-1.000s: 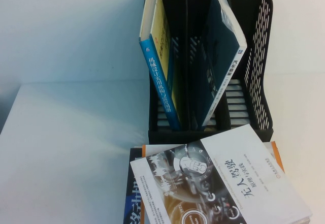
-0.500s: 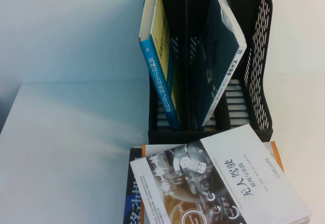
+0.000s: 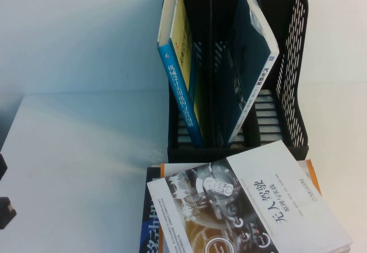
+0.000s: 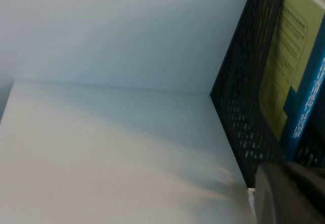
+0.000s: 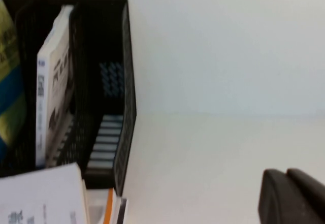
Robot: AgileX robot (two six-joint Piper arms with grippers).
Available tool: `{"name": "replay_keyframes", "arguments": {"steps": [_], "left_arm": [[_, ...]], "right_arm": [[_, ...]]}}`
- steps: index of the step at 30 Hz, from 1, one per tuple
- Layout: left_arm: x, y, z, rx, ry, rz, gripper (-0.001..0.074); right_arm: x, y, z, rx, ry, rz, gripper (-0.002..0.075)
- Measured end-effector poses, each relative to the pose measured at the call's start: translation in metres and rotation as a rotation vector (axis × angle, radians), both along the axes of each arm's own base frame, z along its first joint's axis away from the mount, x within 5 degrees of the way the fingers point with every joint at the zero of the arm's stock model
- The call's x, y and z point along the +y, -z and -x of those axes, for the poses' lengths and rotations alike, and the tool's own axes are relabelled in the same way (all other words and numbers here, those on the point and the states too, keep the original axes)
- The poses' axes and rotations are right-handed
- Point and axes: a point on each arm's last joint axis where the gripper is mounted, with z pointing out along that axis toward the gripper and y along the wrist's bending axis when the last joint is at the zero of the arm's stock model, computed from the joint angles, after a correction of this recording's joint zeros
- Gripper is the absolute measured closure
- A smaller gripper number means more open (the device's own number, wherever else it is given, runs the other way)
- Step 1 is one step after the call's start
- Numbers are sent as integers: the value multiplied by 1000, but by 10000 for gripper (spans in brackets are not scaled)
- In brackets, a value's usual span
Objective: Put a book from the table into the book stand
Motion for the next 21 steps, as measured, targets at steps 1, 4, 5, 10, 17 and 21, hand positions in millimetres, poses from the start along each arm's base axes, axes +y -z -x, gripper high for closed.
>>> {"name": "replay_keyframes", "arguments": {"steps": [1, 4, 5, 10, 17, 21], "left_arm": [[0, 1, 0, 10, 2, -4, 738], [0, 2, 0, 14, 7, -33, 738], [0, 2, -1, 7, 8, -47, 738], [-1, 7, -10, 56, 17, -86, 738], [-10, 43, -41, 357, 46, -55, 738], [-19, 59, -60, 477, 96, -14, 738]], "right_arm": [[1, 6, -2, 28, -8, -9, 729], [1, 27, -11, 156, -20, -14, 729], [1, 33, -15, 213, -23, -16, 729], [0, 52, -43, 421, -31, -32, 729], [11, 77, -87, 629, -182, -80, 729], [20, 90, -108, 693, -287, -142, 729]]}}
